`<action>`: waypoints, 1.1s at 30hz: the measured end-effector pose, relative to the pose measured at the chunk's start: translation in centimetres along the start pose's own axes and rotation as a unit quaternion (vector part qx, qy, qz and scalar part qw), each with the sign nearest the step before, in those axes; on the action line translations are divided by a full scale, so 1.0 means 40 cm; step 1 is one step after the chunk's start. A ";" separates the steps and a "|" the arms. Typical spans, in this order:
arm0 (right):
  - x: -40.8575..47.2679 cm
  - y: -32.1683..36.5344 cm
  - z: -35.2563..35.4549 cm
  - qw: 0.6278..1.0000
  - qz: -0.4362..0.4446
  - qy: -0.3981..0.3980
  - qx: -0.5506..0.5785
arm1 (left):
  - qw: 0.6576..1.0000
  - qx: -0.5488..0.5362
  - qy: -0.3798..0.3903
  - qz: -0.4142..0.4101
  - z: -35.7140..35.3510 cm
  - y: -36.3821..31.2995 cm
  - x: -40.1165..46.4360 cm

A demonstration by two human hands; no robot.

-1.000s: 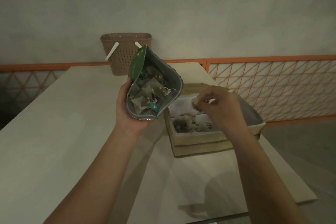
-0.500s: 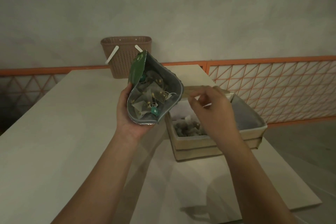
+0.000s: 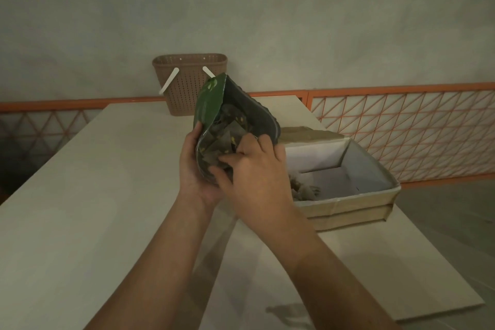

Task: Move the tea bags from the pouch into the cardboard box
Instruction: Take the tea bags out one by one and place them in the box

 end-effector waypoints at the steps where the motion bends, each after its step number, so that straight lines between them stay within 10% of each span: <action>1: -0.002 -0.004 -0.003 1.000 -0.001 -0.003 0.007 | 1.000 -0.002 0.002 0.004 -0.001 0.001 0.000; 8: -0.020 -0.065 0.029 0.977 -0.041 -0.051 0.203 | 1.000 -0.022 0.003 0.022 -0.007 0.004 -0.002; 17: -0.061 -0.253 0.127 0.800 -0.246 -0.205 0.507 | 0.999 -0.046 0.020 0.017 -0.006 0.004 0.003; 33: -0.089 -0.331 -0.078 0.915 -0.226 0.234 0.239 | 1.000 -0.022 0.019 0.010 -0.012 0.004 0.004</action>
Point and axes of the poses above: each hand's wrist, its own x-axis towards the middle knuckle, its own z-axis out of the back of the hand, y = z × x, the point moved 6 cm from there along x, towards the middle knuckle, and after that the axes turned 11 degrees about z, right-handed, at the moved point
